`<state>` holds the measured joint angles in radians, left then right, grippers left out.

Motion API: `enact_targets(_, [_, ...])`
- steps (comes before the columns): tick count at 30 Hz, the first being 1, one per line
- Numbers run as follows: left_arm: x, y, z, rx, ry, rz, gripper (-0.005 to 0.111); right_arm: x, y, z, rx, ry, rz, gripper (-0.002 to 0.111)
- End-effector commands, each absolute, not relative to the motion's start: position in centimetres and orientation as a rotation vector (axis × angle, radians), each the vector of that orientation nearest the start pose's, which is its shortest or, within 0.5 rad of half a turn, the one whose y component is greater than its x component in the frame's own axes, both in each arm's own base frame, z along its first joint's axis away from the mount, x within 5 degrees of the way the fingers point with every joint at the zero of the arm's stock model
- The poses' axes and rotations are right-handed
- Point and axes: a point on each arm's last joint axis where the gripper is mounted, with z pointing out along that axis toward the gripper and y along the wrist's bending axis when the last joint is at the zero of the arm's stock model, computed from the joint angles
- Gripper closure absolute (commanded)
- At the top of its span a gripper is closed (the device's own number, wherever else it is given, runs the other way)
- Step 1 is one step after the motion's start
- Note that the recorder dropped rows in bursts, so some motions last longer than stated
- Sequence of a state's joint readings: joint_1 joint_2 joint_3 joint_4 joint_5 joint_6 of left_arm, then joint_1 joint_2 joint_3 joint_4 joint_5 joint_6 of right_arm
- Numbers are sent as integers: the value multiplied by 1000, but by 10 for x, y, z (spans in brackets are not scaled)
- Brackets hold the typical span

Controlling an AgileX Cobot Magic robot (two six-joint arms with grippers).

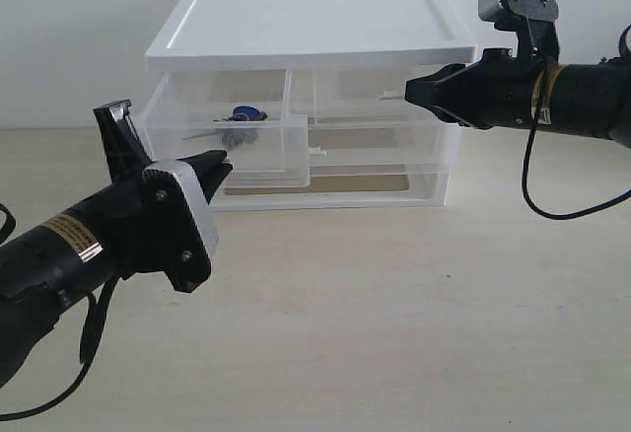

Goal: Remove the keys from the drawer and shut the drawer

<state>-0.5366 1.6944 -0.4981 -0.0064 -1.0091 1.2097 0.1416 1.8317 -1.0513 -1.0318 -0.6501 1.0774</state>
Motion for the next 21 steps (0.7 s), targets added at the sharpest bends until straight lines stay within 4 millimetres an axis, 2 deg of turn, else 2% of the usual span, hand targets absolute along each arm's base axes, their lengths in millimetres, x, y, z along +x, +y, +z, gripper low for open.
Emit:
enact_targets(1, [254,-148,183,1158,1109,488,85,383,98,222,-324,1869,692,84])
enact_targets(5, [253,-150,183,1163,1092,474,53,383,98,222,-324,1867,693,84])
enact_targets(8, [251,-149,186,1121,1079,454,39,383,98,222,-324,1867,693,84])
enact_targets(10, [244,-150,187,1123,1018,427,38,383,98,222,-326,1868,690,84])
enact_targets(12, [230,-151,178,1205,976,369,39,383,98,222,-326,1868,690,84])
enact_targets(14, [221,-149,182,1196,973,318,39,383,98,222,-326,1868,690,84])
enact_targets(17, [208,-139,197,1128,969,303,39,383,98,222,-331,1869,689,84])
enact_targets(19, [198,-132,214,1021,985,238,42,383,99,222,-339,1865,699,84])
enact_targets(21, [187,-120,237,819,1027,107,56,381,102,223,-357,1848,732,84])
